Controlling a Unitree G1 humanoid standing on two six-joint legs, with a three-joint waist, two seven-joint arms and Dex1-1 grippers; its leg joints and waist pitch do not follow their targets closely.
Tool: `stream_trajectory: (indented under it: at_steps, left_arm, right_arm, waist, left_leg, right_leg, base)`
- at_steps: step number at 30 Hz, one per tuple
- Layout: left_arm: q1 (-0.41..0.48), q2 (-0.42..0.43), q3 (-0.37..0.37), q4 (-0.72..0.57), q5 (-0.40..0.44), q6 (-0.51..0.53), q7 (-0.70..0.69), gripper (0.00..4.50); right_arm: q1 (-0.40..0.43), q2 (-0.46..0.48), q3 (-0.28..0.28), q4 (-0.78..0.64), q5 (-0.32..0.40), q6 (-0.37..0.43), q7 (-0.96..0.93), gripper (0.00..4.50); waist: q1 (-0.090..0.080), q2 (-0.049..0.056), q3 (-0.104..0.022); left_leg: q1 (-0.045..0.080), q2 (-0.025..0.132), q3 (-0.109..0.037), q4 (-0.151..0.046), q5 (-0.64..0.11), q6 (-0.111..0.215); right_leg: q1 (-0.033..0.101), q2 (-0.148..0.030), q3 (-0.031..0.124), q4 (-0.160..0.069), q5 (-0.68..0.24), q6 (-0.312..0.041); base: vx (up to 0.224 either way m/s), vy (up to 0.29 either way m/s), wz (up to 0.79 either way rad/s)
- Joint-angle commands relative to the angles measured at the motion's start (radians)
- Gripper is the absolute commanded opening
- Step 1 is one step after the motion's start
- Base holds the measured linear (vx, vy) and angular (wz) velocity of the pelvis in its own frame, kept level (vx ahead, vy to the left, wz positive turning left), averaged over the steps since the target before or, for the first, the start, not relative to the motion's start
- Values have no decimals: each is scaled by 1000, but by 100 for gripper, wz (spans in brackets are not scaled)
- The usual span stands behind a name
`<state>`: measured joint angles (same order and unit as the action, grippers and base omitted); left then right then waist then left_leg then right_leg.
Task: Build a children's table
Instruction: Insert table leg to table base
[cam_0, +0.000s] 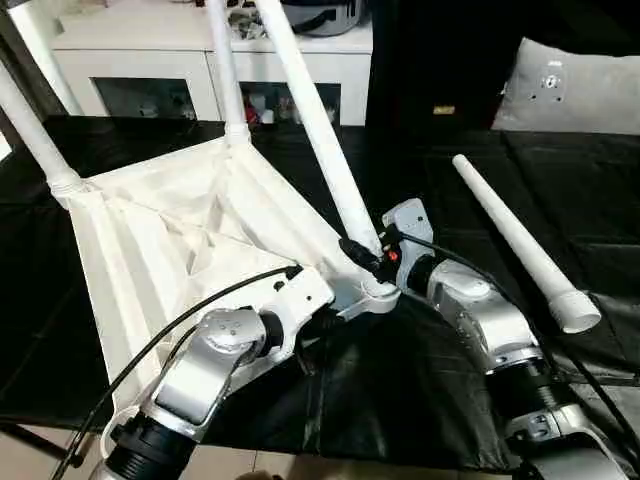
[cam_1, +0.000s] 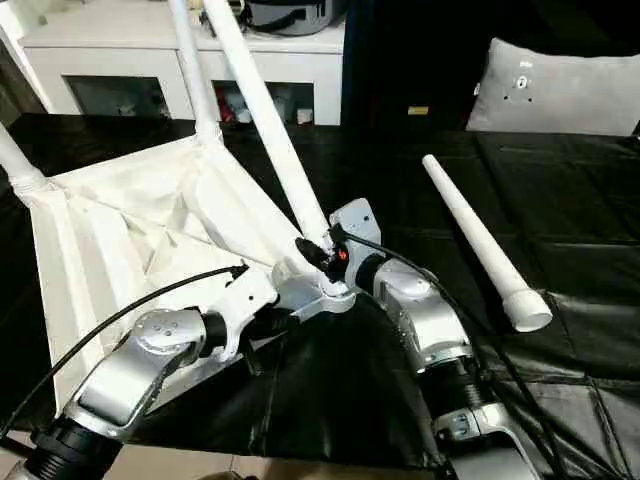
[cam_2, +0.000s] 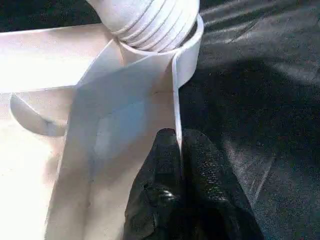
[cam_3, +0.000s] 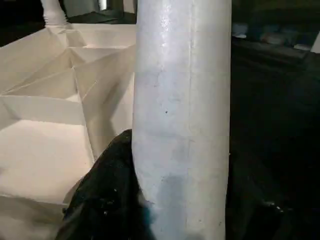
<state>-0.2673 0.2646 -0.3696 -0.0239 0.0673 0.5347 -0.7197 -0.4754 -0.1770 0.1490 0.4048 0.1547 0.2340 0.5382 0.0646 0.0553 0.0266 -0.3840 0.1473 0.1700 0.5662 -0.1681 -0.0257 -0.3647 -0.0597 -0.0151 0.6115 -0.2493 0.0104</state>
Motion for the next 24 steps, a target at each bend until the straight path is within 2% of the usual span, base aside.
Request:
stream_trajectory:
  at_steps: [1, 3, 5, 6, 9, 10, 11, 12, 13, 14, 15, 18, 20, 24]
  left_arm:
    - [-29, 25, 4, -1, 24, -39, -2, 0]
    - [-32, 58, -7, 13, 34, -106, -35, 0]
    - [-36, 100, -23, 35, 49, -196, -71, 0]
    - [-37, 111, -24, 44, 49, -222, -84, 0]
    - [-48, 134, -16, 74, 42, -246, -88, 0]
    - [-52, 140, -14, 82, 41, -253, -88, 0]
    - [-56, 144, -11, 90, 39, -253, -89, 0]
    - [-57, 149, -1, 94, 25, -271, -100, 0]
    - [-55, 141, 32, 92, -17, -269, -112, 27]
    - [-55, 141, 32, 92, -17, -269, -112, 43]
    - [-51, 137, 50, 86, -61, -273, -141, 43]
    - [-47, 143, 59, 75, -101, -291, -178, 57]
    - [-70, 118, 109, 74, -158, -288, -171, 77]
    - [-120, 75, 176, 73, -217, -266, -138, 101]
  right_arm:
    - [56, 18, -15, 42, 10, 10, -6, 188]
    - [63, 33, -57, 3, 55, -30, 7, 188]
    - [72, 46, -110, -51, 115, -59, 21, 188]
    - [78, 48, -127, -73, 139, -71, 33, 188]
    - [98, 49, -172, -139, 220, -68, 77, 188]
    - [103, 48, -180, -154, 236, -67, 87, 188]
    - [106, 49, -186, -163, 245, -68, 96, 188]
    - [115, 47, -196, -184, 261, -68, 110, 188]
    - [128, 46, -208, -215, 286, -62, 124, 188]
    - [128, 46, -208, -215, 286, -62, 124, 188]
    - [140, 41, -211, -242, 299, -55, 128, 188]
    - [152, 33, -208, -268, 294, -46, 115, 188]
    - [157, 27, -204, -296, 287, -27, 96, 188]
    - [160, 28, -209, -326, 300, -12, 95, 188]
  waist:
    - [1, 4, -24]
    - [1, 2, -28]
    - [5, 4, -35]
    - [6, 4, -36]
    - [18, 8, -47]
    - [26, 10, -53]
    - [27, 11, -57]
    - [29, 14, -58]
    - [29, 14, -62]
    - [28, 14, -62]
    - [29, 20, -61]
    - [28, 21, -61]
    - [27, 17, -55]
    - [29, 19, -48]
  left_leg:
    - [27, 78, -40, -86, -451, -48]
    - [22, 78, -43, -88, -440, -50]
    - [18, 79, -40, -83, -374, -27]
    - [17, 79, -38, -81, -361, -19]
    - [13, 79, -34, -68, -234, 11]
    - [13, 78, -32, -57, -155, 33]
    - [6, 75, -30, -48, -84, 53]
    - [6, 74, -30, -46, -66, 61]
    - [5, 73, -29, -39, -43, 74]
    - [4, 72, -29, -38, -40, 76]
    - [5, 73, -29, -38, -51, 74]
    - [5, 74, -28, -37, -60, 70]
    - [5, 76, -26, -43, -121, 60]
    - [9, 80, -25, -51, -191, 37]
  right_leg:
    - [-4, -82, 43, -103, -317, -151]
    - [1, -83, 42, -101, -299, -145]
    - [3, -78, 43, -95, -172, -150]
    - [4, -78, 42, -93, -145, -153]
    - [16, -78, 37, -71, 39, -178]
    - [16, -76, 34, -60, 154, -182]
    - [19, -73, 29, -46, 264, -186]
    - [18, -73, 28, -43, 295, -188]
    - [18, -72, 24, -37, 352, -192]
    - [19, -72, 23, -35, 362, -196]
    - [16, -71, 21, -36, 352, -201]
    - [15, -70, 20, -36, 327, -206]
    - [14, -75, 22, -44, 232, -222]
    - [10, -77, 26, -53, 84, -230]
  base:
    - [0, 0, 0]
    - [0, 0, 0]
    - [0, 0, 0]
    - [0, 0, 0]
    - [0, 0, 0]
    - [0, 0, 0]
    - [0, 0, 0]
    - [0, 0, 0]
    - [0, 0, 0]
    - [0, 0, 0]
    - [0, 0, 0]
    - [0, 0, 0]
    - [0, 0, 0]
    - [0, 0, 0]
